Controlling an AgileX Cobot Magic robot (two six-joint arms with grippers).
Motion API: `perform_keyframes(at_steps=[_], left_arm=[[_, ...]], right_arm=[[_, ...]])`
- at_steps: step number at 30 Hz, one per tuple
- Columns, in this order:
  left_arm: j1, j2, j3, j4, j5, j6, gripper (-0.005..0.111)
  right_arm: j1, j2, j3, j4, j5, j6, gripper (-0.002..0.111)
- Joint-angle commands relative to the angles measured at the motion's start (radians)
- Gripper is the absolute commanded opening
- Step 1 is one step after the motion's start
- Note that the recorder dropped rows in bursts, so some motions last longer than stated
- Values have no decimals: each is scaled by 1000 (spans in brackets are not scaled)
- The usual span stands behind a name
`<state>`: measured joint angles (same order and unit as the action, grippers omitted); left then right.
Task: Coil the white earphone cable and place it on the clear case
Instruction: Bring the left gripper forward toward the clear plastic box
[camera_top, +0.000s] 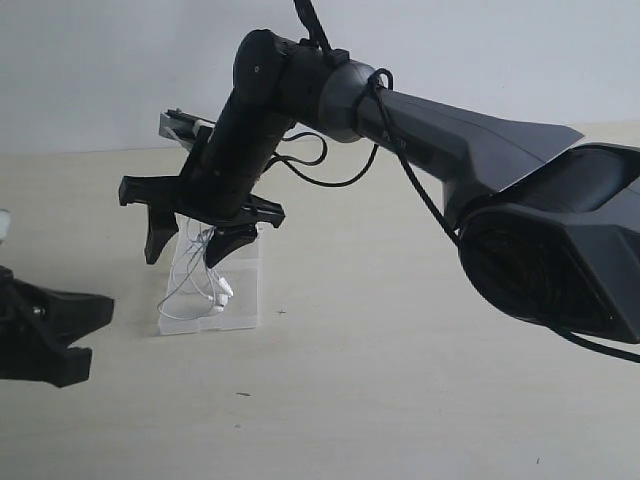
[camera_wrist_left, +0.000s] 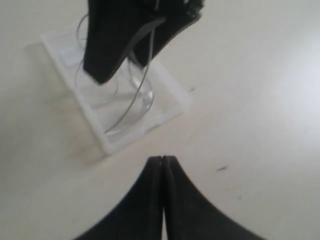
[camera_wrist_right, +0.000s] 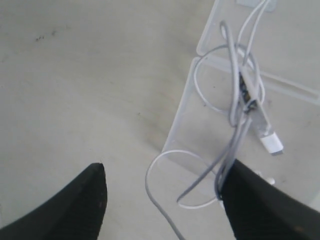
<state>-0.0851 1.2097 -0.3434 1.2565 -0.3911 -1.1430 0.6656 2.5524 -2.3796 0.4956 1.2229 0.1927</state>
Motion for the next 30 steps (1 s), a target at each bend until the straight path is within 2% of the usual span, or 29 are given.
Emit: perform_keyframes(at_steps=[1, 5, 8, 11, 16, 20, 30], left_arm=[[-2, 64, 29, -512, -158, 445, 0], [-2, 121, 67, -725, -187, 656, 0], [-2, 182, 107, -794, -316, 700, 0], [-2, 264, 123, -795, -491, 729, 0], [-2, 412, 119, -839, -549, 789, 0], [-2, 498, 117, -846, -660, 814, 0], [-2, 665, -10, -824, -688, 814, 0]], right_arm=[[-3, -8, -13, -1, -2, -18, 63], [-3, -8, -13, -1, -2, -18, 63], [-3, -8, -13, -1, -6, -18, 63], [-3, -8, -13, -1, -11, -18, 63], [-3, -8, -13, -1, -23, -18, 63], [-3, -8, -13, 2, -44, -18, 63], [-3, -8, -13, 14, -72, -18, 63]])
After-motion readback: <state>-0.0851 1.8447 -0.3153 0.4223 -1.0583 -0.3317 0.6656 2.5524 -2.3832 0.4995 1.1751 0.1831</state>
